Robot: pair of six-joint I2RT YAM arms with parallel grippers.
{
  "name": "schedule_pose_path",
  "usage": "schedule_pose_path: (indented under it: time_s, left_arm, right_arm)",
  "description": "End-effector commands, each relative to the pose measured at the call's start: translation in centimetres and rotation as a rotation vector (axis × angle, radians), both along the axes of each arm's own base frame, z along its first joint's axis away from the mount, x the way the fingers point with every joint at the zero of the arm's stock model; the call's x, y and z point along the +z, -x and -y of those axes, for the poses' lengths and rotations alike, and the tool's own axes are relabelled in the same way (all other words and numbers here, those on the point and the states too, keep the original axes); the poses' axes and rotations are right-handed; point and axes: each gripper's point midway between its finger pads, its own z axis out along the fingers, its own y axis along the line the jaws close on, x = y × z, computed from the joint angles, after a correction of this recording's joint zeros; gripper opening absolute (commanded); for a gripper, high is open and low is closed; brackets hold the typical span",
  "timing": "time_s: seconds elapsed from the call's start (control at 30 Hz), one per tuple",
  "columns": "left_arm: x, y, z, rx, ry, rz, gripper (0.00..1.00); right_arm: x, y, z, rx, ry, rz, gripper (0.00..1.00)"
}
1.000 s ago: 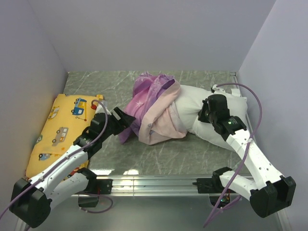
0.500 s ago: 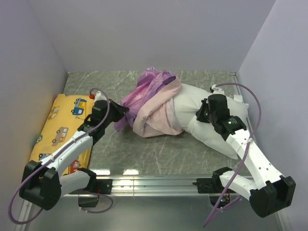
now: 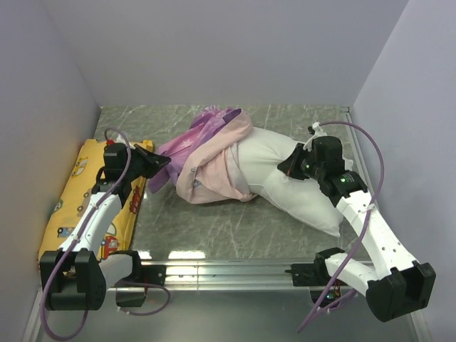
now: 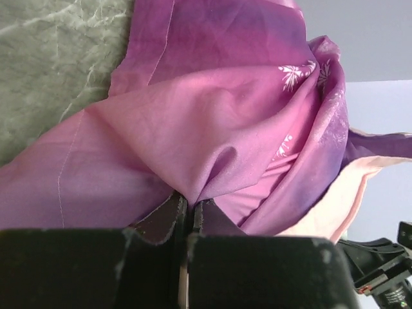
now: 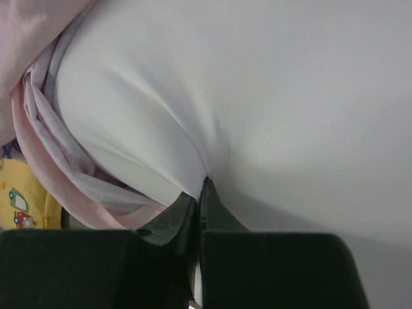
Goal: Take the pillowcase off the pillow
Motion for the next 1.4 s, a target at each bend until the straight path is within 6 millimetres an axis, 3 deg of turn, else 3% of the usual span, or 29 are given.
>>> schedule_pose_path:
  time_s: [0.0, 0.03, 0.1, 0.13, 0.17, 0.2, 0.23, 0.27, 0.3, 0.33, 0.53, 0.67, 0.8, 0.9, 0.93, 1.0, 1.03, 1.1, 1.13, 1.2, 1.23, 1.3, 1.33, 1.37]
  left_arm:
    - [-0.7, -2.5, -7.3, 0.335, -0.223, 0.052, 0.0]
    - [-0.5, -2.4, -6.7, 0.32, -0.219, 0.058, 0.01]
    - [-0.6, -2.3, -5.6, 0.308, -0.22, 0.061, 0.0]
    - [-0.6, -2.2, -5.2, 0.301, -0.215, 0.063, 0.0]
    - [-0.5, -2.1, -4.9, 0.296, -0.211, 0.064, 0.01]
    - [-0.2, -2.2, -4.3, 0.279, -0.21, 0.072, 0.0]
    - [-0.2, -2.2, -4.1, 0.28, -0.216, 0.072, 0.01]
    - [-0.2, -2.1, -4.0, 0.277, -0.221, 0.069, 0.0]
    - [-0.2, -2.0, -3.5, 0.265, -0.221, 0.07, 0.0]
    - [-0.1, -2.1, -3.4, 0.263, -0.221, 0.072, 0.01]
    - [0.0, -2.0, -2.7, 0.245, -0.221, 0.071, 0.0]
    - [0.7, -2.1, -2.7, 0.242, -0.235, 0.08, 0.0]
    - [1.5, -1.9, -2.7, 0.233, -0.251, 0.092, 0.01]
    - [2.4, -1.9, -2.5, 0.216, -0.257, 0.106, 0.0]
    - [3.0, -1.8, -2.4, 0.21, -0.259, 0.116, 0.0]
    - [4.5, -1.7, -2.4, 0.193, -0.281, 0.142, 0.0]
    - [5.4, -1.5, -2.5, 0.189, -0.294, 0.157, 0.0]
    - [7.3, -1.3, -2.6, 0.17, -0.341, 0.18, 0.0]
    - [8.3, -1.0, -2.8, 0.166, -0.373, 0.198, 0.0]
    - [11.3, -0.6, -2.9, 0.165, -0.397, 0.237, 0.01]
    - [13.8, -0.6, -3.1, 0.181, -0.416, 0.287, 0.0]
    - [15.3, -0.3, -2.7, 0.168, -0.432, 0.304, 0.0]
    - [15.3, -0.8, -2.4, 0.153, -0.44, 0.291, 0.0]
    - [16.8, -1.0, -2.1, 0.142, -0.438, 0.315, 0.01]
  right_arm:
    - [1.4, -1.8, 7.7, -0.298, 0.18, 0.075, 0.05]
    - [2.0, -1.7, 6.9, -0.266, 0.185, 0.095, 0.23]
    - [3.4, -0.6, 4.1, -0.186, 0.223, 0.16, 0.44]
    - [4.1, -0.1, 2.9, -0.148, 0.241, 0.205, 0.62]
    - [5.0, 0.6, 2.3, -0.131, 0.248, 0.247, 0.67]
    - [5.4, 1.6, 0.4, -0.066, 0.26, 0.281, 0.7]
    - [5.4, 2.0, 0.1, -0.052, 0.288, 0.3, 0.75]
    - [5.4, 2.6, -0.5, -0.022, 0.304, 0.314, 0.76]
    - [5.2, 3.9, -2.6, 0.063, 0.316, 0.335, 0.77]
    - [4.7, 4.1, -2.3, 0.045, 0.366, 0.341, 0.81]
    - [0.7, 7.2, -6.7, 0.173, 0.604, 0.333, 0.89]
    - [-4.1, 6.4, -7.1, 0.136, 0.845, 0.267, 0.92]
    - [-7.2, 5.1, -6.3, 0.059, 1.001, 0.234, 0.96]
    - [-7.7, 3.2, -5.5, -0.029, 1.053, 0.209, 0.87]
    - [-7.3, 2.6, -5.6, -0.037, 1.052, 0.208, 0.66]
    - [-6.1, 2.2, -5.2, -0.06, 1.045, 0.214, 0.13]
    - [-4.7, 2.0, -5.6, -0.066, 1.018, 0.228, 0.0]
    - [-1.7, 2.8, -5.0, -0.049, 0.985, 0.236, 0.0]
    - [1.2, 2.9, -5.6, -0.058, 0.91, 0.258, 0.0]
    - [5.7, 4.3, -4.7, -0.038, 0.808, 0.286, 0.0]
    - [9.7, 5.0, -4.9, -0.026, 0.663, 0.321, 0.0]
    - [13.2, 5.4, -4.4, -0.016, 0.562, 0.364, 0.0]
    - [15.1, 4.7, -3.0, -0.06, 0.521, 0.371, 0.0]
    - [15.5, 4.4, -2.6, -0.051, 0.483, 0.359, 0.0]
